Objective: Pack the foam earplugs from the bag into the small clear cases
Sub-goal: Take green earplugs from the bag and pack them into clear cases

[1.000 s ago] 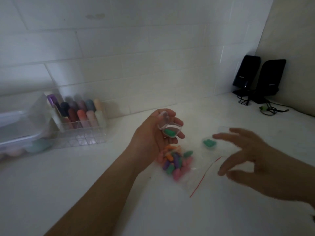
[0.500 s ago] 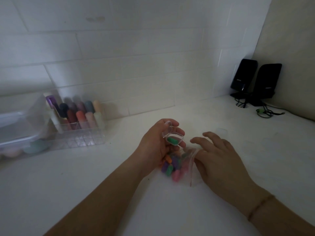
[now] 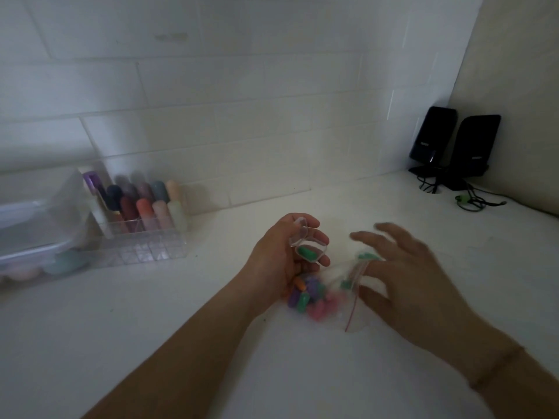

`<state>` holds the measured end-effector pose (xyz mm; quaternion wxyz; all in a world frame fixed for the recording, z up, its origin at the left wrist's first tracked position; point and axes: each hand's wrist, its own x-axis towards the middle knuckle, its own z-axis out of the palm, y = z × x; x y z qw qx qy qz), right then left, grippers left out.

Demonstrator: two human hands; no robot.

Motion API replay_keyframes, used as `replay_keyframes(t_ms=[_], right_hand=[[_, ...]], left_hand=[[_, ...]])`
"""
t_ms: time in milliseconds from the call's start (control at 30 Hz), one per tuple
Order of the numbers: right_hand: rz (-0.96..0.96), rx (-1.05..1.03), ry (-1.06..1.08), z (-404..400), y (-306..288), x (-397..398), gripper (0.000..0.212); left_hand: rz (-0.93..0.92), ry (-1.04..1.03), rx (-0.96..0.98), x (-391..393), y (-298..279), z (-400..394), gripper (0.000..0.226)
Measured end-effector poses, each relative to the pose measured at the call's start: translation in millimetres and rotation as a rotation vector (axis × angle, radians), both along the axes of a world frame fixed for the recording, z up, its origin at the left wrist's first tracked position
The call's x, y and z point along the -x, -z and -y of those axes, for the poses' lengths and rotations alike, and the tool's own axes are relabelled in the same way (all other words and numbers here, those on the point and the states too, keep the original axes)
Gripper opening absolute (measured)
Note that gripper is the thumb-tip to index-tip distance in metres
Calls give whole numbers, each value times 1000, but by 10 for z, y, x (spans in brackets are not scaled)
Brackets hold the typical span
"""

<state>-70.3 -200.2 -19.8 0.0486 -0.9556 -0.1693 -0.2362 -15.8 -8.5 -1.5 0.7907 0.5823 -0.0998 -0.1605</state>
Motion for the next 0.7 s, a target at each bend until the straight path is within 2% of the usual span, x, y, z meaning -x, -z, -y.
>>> replay_keyframes(t_ms=[67,167,267,367,467,500,567,700], right_hand=[[-74,-52,-12,167,-173,110,9],[-268,-313,-50,339,-452,239,19],[-298,-735,-122,369,-548,234,33],[-351,-1113,-229,285,-498,193,22],[-526,-1472,-366,167,-363,151,53],[-554,-1527,-392,135,-335,137,55],[-555,-1476,-409,70,-328,139,53],[-417,-1474,-451,19,-351,168,47]], left_hand=[[9,15,-19,-12,11,-14,20],[50,19,-43,-17,20,-4,20],[160,4,-37,-11,33,19,13],[255,75,-22,27,39,41,23],[355,163,-66,79,62,54,34],[385,180,-93,91,74,55,32],[418,196,-128,111,95,54,30],[484,174,-202,127,101,40,36]])
